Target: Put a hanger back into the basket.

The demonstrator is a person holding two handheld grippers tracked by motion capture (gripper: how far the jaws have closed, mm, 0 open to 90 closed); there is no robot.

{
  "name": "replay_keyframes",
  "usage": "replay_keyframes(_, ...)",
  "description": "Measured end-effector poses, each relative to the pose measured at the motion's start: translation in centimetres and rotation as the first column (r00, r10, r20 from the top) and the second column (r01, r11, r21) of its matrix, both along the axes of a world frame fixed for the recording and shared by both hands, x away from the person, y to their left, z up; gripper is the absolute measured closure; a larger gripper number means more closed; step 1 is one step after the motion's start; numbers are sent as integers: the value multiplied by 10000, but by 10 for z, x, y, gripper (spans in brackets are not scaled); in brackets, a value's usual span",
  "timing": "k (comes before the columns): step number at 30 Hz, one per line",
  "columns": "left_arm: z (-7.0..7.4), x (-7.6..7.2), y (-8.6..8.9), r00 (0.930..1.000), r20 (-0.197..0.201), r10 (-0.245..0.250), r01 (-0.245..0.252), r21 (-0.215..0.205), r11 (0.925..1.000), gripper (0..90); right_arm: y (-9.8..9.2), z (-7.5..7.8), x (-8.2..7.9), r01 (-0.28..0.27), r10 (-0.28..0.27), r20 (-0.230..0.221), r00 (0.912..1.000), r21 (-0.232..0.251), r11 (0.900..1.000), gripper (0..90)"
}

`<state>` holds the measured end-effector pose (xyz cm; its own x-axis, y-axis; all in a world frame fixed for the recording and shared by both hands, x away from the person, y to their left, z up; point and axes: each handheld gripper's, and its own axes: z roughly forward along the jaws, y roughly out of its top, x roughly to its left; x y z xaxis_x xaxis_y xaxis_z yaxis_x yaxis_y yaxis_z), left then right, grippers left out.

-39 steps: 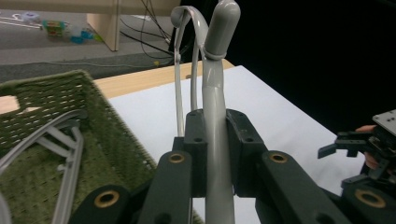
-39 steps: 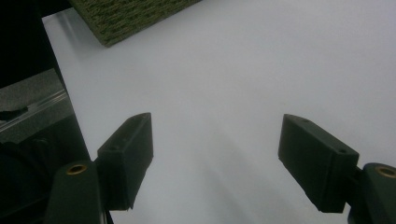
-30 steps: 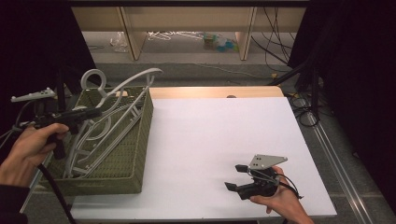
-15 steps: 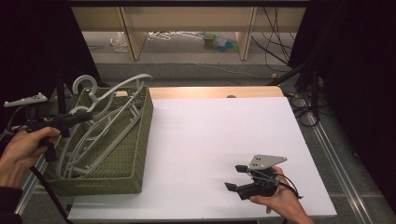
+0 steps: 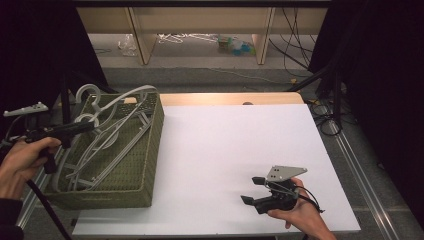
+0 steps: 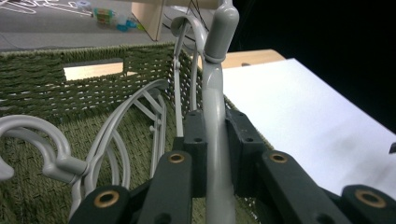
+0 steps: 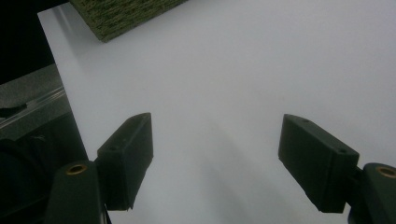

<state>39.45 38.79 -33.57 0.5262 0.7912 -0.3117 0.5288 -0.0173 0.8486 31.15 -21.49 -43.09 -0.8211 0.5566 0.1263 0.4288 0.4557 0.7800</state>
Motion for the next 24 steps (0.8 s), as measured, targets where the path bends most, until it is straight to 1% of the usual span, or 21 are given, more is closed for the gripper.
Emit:
replay_keyframes(2,-2,2,1,10000,-74,-23,23,3,10000,791,0,0,0,2,-2,-60,10000,23,10000,272)
replay_keyframes(4,-6,4,2,9998,-160,-78,80,136,9999,791,0,0,0,-26,26,-34,10000,15,10000,272)
replay_keyframes(5,-6,4,2,9998,-160,-78,80,136,9999,791,0,0,0,-26,26,-34,10000,15,10000,272)
replay_keyframes(6,-8,4,2,9998,-212,-58,62,195,9998,791,0,0,0,-9,9,-58,10000,18,10000,272)
replay_keyframes(9,-12,4,6,9994,-333,86,-79,203,9998,791,0,0,0,-26,26,-61,10000,7,10000,272)
replay_keyframes(13,-19,4,8,9994,-357,32,-32,5,10000,791,-1,0,0,-46,46,-4,10000,-12,10000,272)
replay_keyframes(14,-21,5,8,9988,-477,94,-89,113,9999,791,-1,0,1,-49,49,-36,10000,-2,10000,272)
replay_keyframes(15,-24,6,7,9985,-540,71,-66,85,9999,791,0,0,0,4,-3,-53,10000,8,10000,272)
replay_keyframes(16,-30,8,5,9985,-555,-3,9,106,9999,791,0,-1,1,-37,37,-24,10000,-22,10000,272)
replay_keyframes(17,-30,8,5,9985,-555,-3,9,106,9999,791,0,-1,1,-37,37,-24,10000,-22,10000,272)
replay_keyframes(19,-35,9,1,9977,-681,15,7,328,9995,791,0,-1,1,-79,79,-59,10000,-49,10000,272)
replay_keyframes(22,-42,11,1,9964,-840,93,-77,202,9998,791,0,-1,1,-73,73,-61,10000,-58,10000,272)
replay_keyframes(23,-44,11,0,9959,-892,150,-144,79,9999,791,0,-1,1,-73,73,-61,10000,-58,10000,272)
replay_keyframes(24,-47,12,0,9952,-968,170,-164,74,9998,791,0,-1,1,-40,39,-122,9999,-58,10000,272)
